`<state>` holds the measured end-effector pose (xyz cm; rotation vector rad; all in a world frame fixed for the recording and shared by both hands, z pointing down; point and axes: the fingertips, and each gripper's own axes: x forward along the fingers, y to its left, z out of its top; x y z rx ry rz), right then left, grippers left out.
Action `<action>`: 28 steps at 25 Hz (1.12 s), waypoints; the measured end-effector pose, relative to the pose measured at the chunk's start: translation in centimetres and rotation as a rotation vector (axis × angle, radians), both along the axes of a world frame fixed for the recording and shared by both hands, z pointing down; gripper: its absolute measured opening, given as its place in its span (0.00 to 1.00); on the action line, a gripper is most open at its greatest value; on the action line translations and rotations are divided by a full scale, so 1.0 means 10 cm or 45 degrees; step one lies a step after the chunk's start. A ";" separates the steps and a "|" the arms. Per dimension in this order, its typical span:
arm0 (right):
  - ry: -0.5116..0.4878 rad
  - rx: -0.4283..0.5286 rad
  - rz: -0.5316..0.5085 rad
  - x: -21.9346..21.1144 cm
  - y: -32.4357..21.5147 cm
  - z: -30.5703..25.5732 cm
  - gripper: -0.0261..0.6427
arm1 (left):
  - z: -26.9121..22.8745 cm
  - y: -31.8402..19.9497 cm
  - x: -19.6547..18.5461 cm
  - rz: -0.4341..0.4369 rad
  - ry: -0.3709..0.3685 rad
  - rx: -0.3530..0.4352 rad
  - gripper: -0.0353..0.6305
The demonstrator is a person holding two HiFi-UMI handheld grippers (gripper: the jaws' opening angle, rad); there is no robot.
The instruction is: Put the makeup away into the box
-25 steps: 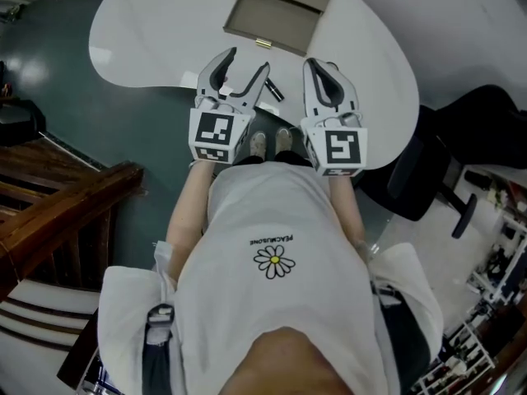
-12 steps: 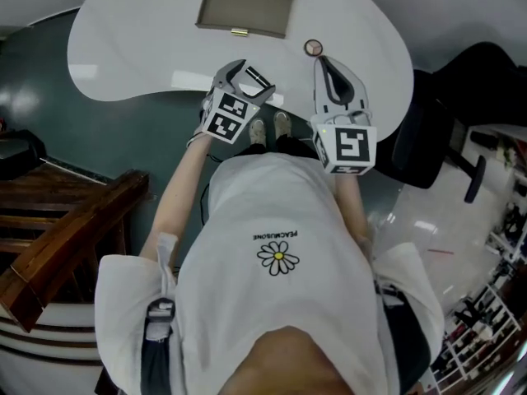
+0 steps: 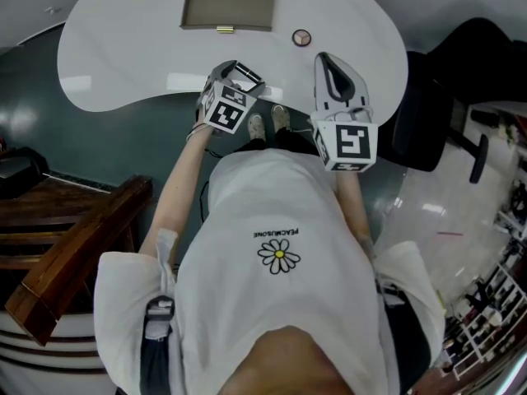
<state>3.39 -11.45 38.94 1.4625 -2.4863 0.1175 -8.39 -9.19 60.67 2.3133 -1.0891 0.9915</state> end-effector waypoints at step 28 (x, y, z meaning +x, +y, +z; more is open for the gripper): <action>-0.008 0.044 -0.045 -0.07 -0.03 -0.15 0.08 | -0.85 -0.37 0.02 -0.100 0.046 0.276 0.56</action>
